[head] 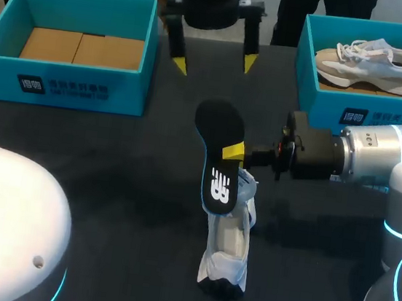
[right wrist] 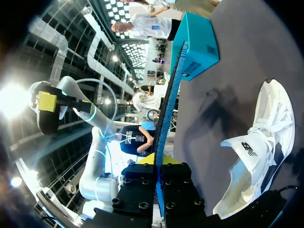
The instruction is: Take the shoe out of the shoebox, open the shoe tongue, remove and reinsert the insole, then place the shoe into the shoebox
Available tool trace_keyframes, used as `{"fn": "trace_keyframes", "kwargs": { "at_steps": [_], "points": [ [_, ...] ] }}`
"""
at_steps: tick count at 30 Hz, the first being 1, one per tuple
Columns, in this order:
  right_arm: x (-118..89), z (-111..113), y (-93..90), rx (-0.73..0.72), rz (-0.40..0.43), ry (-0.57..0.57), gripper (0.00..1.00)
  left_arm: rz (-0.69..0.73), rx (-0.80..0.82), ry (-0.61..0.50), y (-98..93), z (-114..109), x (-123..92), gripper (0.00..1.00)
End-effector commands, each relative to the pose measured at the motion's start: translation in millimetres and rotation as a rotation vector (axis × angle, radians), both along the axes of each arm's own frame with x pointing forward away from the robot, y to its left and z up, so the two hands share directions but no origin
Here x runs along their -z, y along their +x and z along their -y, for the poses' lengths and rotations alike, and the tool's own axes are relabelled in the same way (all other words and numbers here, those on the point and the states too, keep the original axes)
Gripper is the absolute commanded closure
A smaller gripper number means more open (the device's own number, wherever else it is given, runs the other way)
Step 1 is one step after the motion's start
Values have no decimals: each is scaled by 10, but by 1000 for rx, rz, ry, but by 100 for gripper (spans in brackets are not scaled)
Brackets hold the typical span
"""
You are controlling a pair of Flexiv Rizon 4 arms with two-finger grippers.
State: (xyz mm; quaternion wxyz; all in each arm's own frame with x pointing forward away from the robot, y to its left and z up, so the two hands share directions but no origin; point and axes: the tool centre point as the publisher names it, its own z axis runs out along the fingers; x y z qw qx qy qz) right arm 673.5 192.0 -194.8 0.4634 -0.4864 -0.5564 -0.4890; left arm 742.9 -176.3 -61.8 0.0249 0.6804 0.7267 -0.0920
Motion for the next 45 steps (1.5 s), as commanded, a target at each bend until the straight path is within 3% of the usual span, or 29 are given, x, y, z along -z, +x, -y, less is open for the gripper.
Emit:
{"fn": "trace_keyframes", "kwargs": {
  "at_steps": [1,9,18,30,45],
  "points": [
    [4,-21,-4,2,1,-2,100,79,-56,-399,-103,-269,80,0],
    [4,-21,-4,2,1,-2,100,149,-112,-704,-90,-393,13,0],
    [4,-21,-4,2,1,-2,100,172,-150,-917,-96,-581,76,0],
    [4,-21,-4,2,1,-2,100,202,-131,-1109,-158,-749,248,0],
    [4,-21,-4,2,1,-2,100,235,-96,-1227,-146,-872,381,0]
  ]
}}
